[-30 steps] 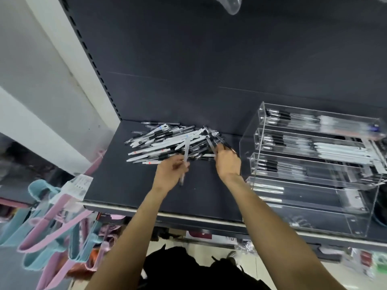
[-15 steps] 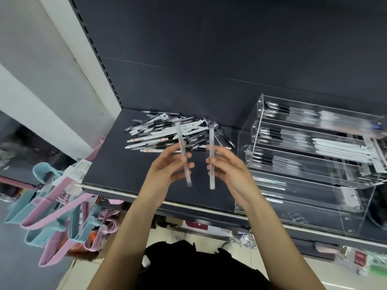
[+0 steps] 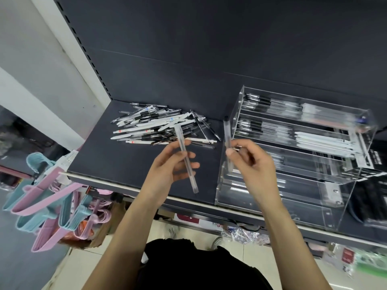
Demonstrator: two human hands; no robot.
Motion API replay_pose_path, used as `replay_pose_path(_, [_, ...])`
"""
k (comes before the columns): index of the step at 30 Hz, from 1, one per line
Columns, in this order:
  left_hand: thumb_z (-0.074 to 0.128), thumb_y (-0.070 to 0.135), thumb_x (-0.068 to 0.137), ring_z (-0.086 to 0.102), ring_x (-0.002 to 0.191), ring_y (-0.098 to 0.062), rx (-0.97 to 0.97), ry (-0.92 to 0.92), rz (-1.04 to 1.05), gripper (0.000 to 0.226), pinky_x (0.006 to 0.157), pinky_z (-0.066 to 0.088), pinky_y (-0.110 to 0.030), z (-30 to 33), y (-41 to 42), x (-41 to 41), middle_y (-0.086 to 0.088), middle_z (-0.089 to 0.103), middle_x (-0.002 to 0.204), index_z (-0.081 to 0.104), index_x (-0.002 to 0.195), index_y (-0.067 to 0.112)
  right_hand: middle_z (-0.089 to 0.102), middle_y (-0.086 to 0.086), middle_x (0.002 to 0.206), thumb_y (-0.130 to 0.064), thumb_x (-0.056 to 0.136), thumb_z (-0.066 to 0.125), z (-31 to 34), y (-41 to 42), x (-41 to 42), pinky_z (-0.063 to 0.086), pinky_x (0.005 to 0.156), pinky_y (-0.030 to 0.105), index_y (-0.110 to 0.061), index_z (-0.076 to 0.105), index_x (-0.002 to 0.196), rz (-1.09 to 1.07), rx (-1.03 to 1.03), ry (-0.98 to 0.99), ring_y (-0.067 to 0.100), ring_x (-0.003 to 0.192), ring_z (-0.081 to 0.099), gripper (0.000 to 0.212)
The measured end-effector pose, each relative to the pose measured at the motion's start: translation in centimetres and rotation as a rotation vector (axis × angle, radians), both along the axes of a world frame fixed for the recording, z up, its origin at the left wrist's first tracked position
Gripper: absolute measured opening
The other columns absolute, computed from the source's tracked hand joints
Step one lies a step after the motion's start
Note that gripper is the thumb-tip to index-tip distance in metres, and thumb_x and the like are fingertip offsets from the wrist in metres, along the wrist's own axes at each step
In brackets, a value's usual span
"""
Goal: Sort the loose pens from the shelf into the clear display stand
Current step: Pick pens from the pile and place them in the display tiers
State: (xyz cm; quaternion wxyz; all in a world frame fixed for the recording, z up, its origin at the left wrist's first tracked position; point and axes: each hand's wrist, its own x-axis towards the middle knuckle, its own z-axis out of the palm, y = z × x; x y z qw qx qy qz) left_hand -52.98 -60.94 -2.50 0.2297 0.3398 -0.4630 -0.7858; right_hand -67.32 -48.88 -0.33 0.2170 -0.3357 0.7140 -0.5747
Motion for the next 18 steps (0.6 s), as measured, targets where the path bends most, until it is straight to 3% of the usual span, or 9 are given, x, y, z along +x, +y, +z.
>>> replay_pose_path(3, [0.047, 0.011, 0.097, 0.067, 0.079, -0.015, 0.033, -0.001, 0.031, 0.022, 0.064, 0.055, -0.030, -0.2, 0.7, -0.4, 0.000, 0.067, 0.085, 0.067, 0.104, 0.017, 0.042, -0.003, 0.054, -0.014, 0.090, 0.060, 0.5, 0.9, -0.7, 0.035, 0.054, 0.014, -0.031, 0.061, 0.091, 0.010, -0.006, 0.054, 0.005, 0.053, 0.039, 0.017])
replay_pose_path(6, [0.049, 0.012, 0.096, 0.065, 0.075, -0.012, 0.026, -0.028, 0.067, 0.021, 0.063, 0.055, -0.028, -0.3, 1.3, -0.8, 0.003, 0.065, 0.080, 0.070, 0.097, 0.016, 0.070, 0.001, 0.077, -0.007, 0.092, 0.054, 0.8, 1.1, -0.7, 0.052, 0.069, 0.022, -0.022, 0.061, 0.097, 0.101, -0.080, -0.097, 0.012, 0.070, 0.067, 0.018])
replay_pose_path(10, [0.055, 0.013, 0.093, 0.066, 0.075, -0.008, -0.050, -0.080, 0.095, 0.016, 0.066, 0.055, -0.024, -0.2, 1.6, -1.2, 0.005, 0.068, 0.080, 0.070, 0.095, 0.017, 0.071, 0.007, 0.096, 0.002, 0.094, 0.046, 0.8, 0.9, -0.8, 0.054, 0.076, 0.024, -0.009, 0.064, 0.099, 0.210, -0.136, -0.223, 0.019, 0.086, 0.070, 0.022])
replay_pose_path(15, [0.066, 0.009, 0.084, 0.068, 0.075, -0.011, -0.128, -0.076, 0.109, 0.017, 0.066, 0.053, -0.020, -0.2, 1.8, -2.1, -0.002, 0.074, 0.083, 0.060, 0.098, 0.017, 0.071, -0.005, 0.085, -0.013, 0.088, 0.063, -0.8, 1.0, -1.4, 0.052, 0.074, 0.024, -0.019, 0.055, 0.095, 0.175, 0.142, 0.110, 0.009, 0.080, 0.066, 0.012])
replay_pose_path(18, [0.066, 0.002, 0.084, 0.068, 0.070, -0.015, -0.122, -0.046, 0.056, 0.028, 0.064, 0.055, -0.023, -0.1, 2.6, -3.4, -0.006, 0.073, 0.081, 0.050, 0.102, 0.016, 0.069, -0.008, 0.084, -0.019, 0.089, 0.063, -1.1, 2.1, -1.8, 0.046, 0.066, 0.013, -0.020, 0.047, 0.103, 0.159, 0.305, 0.283, 0.001, 0.070, 0.060, 0.021])
